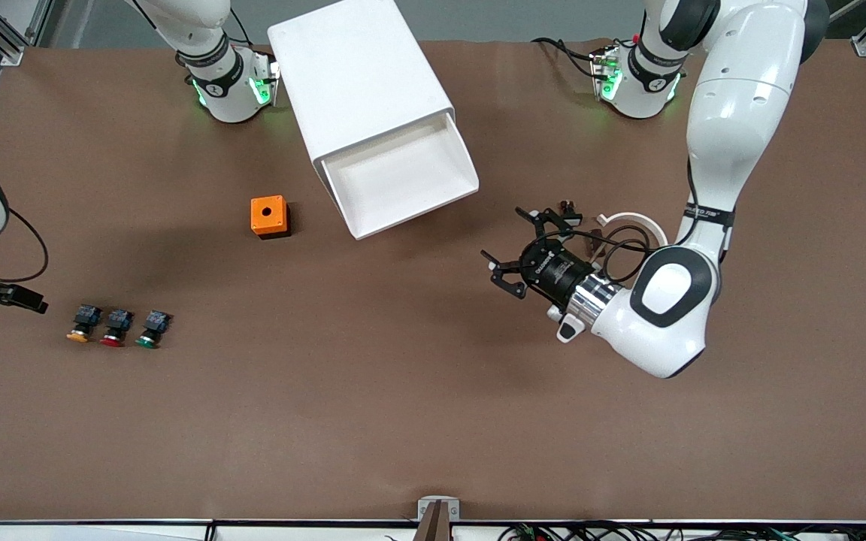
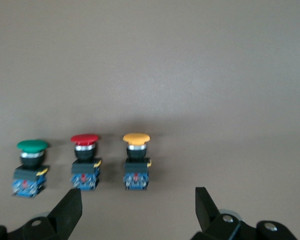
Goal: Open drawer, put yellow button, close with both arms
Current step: 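Release the drawer with the left gripper while the right gripper reaches the yellow button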
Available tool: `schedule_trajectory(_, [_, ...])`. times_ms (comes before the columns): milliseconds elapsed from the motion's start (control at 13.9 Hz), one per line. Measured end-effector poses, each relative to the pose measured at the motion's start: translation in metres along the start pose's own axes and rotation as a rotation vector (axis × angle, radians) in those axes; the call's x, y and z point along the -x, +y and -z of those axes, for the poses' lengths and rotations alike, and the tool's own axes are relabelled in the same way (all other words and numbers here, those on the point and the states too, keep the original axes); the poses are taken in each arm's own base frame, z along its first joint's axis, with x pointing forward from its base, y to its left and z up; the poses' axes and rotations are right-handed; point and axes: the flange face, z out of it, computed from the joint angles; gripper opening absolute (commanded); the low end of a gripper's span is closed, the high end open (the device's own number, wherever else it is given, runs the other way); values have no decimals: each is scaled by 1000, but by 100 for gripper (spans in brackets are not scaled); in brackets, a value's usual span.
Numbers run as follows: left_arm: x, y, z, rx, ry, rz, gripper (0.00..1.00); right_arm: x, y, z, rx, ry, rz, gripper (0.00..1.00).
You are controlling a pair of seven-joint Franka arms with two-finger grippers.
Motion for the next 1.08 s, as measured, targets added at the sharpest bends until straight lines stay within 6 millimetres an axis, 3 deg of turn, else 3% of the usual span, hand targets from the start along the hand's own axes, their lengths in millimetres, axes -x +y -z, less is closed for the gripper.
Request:
schedule_trajectory(504, [28, -3, 39, 85, 329, -371, 100, -1, -3, -79, 12, 58, -17, 100])
schedule_trajectory(719, [30, 5, 58, 147, 499, -466, 100, 6, -5, -110, 9, 54, -30, 100])
schedule_trajectory(1079, [36, 10, 81, 234, 653, -508, 100, 25, -12, -130, -4, 9, -73, 100])
